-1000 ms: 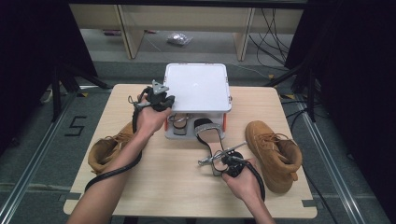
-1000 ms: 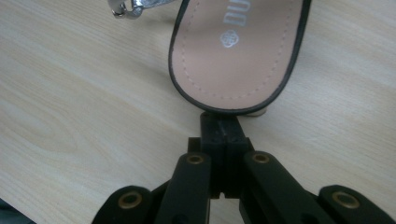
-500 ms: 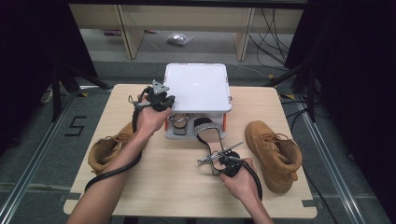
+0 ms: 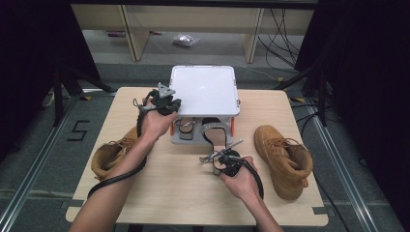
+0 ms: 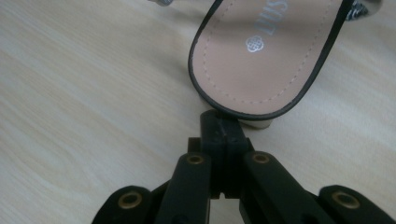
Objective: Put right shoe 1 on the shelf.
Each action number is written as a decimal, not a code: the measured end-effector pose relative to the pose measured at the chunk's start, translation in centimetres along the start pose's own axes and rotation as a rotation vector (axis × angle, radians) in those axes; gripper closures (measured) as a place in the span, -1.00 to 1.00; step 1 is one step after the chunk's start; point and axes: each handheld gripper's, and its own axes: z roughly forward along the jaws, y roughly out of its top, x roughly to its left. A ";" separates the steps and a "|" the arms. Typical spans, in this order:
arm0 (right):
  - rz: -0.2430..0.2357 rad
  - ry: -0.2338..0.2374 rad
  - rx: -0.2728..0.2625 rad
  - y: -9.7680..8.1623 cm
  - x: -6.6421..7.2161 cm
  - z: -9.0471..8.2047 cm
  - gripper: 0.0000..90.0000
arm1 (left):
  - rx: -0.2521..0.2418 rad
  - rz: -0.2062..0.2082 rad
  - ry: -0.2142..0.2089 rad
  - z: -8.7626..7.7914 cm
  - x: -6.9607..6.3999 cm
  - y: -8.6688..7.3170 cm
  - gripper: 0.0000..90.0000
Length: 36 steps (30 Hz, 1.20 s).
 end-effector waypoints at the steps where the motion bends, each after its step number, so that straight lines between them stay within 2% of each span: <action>1: 0.039 0.019 0.016 0.3 0.2 -0.3 1.00 | 0.000 0.001 0.000 0.0 0.0 0.0 0.99; 2: 0.003 -0.001 -0.005 0.4 0.2 -0.2 1.00 | 0.000 -0.001 -0.001 0.0 0.0 0.0 0.99; 3: 0.008 -0.005 -0.007 0.6 0.3 -0.2 1.00 | -0.003 -0.004 0.000 0.0 0.0 0.0 0.99; 5: -0.010 -0.010 -0.024 1.0 0.1 0.0 1.00 | -0.002 -0.005 -0.001 0.0 0.0 0.0 0.99; 9: -0.001 -0.005 -0.039 1.7 0.2 0.0 1.00 | -0.001 -0.005 -0.002 0.0 0.0 0.0 0.99; 11: 0.004 -0.018 -0.050 2.2 0.3 0.0 1.00 | -0.001 -0.003 -0.002 0.0 0.0 0.0 0.99; 19: -0.008 -0.037 -0.107 3.8 -0.3 0.2 1.00 | -0.002 -0.002 -0.003 0.0 0.0 0.0 0.99; 21: -0.004 -0.029 -0.108 4.1 -0.3 0.2 1.00 | -0.001 -0.003 -0.003 0.0 0.0 0.0 0.99; 22: -0.017 -0.022 -0.111 4.2 -0.5 0.2 1.00 | -0.001 -0.001 -0.004 0.0 0.0 0.0 0.99; 24: -0.001 -0.035 -0.106 4.4 -0.4 0.3 1.00 | -0.001 0.000 -0.003 0.0 0.0 0.0 0.99; 34: -0.011 -0.024 -0.142 4.6 -0.5 -0.3 1.00 | -0.003 0.003 -0.004 0.1 0.0 0.0 0.99; 36: 0.005 -0.016 -0.148 4.6 -0.4 -0.2 1.00 | -0.003 0.003 -0.003 0.1 0.0 0.0 0.99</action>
